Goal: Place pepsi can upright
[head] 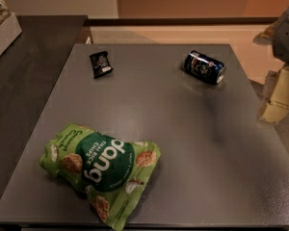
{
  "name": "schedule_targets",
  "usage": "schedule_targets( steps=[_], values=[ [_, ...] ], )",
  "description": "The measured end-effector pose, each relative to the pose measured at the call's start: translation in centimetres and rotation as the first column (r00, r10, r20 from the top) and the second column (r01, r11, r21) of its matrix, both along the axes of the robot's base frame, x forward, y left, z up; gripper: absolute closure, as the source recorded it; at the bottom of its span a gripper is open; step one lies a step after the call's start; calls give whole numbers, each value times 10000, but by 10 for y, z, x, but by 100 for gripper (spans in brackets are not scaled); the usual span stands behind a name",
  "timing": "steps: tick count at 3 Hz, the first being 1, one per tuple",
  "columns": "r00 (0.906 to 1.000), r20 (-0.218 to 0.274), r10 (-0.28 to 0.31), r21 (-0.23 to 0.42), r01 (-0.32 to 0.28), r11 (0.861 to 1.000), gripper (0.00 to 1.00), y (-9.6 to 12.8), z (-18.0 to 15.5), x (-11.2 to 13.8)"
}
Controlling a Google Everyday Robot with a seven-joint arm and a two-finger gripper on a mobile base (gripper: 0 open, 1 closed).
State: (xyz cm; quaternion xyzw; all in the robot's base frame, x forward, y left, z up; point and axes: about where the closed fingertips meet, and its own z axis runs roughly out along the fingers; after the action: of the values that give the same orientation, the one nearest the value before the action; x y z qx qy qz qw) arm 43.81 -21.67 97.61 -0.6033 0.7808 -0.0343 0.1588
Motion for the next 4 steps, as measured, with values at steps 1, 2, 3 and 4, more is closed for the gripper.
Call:
schedule_targets(
  steps=[1, 2, 3, 4],
  values=[
    [10000, 2, 0, 0, 0, 10000, 0, 0, 0, 0],
    [9999, -112, -116, 195, 118, 9997, 0, 2, 0, 17],
    [9993, -127, -346, 479, 352, 9982, 0, 4, -5, 55],
    [9962, -253, -831, 614, 845, 9945, 0, 7, -18, 95]
  ],
)
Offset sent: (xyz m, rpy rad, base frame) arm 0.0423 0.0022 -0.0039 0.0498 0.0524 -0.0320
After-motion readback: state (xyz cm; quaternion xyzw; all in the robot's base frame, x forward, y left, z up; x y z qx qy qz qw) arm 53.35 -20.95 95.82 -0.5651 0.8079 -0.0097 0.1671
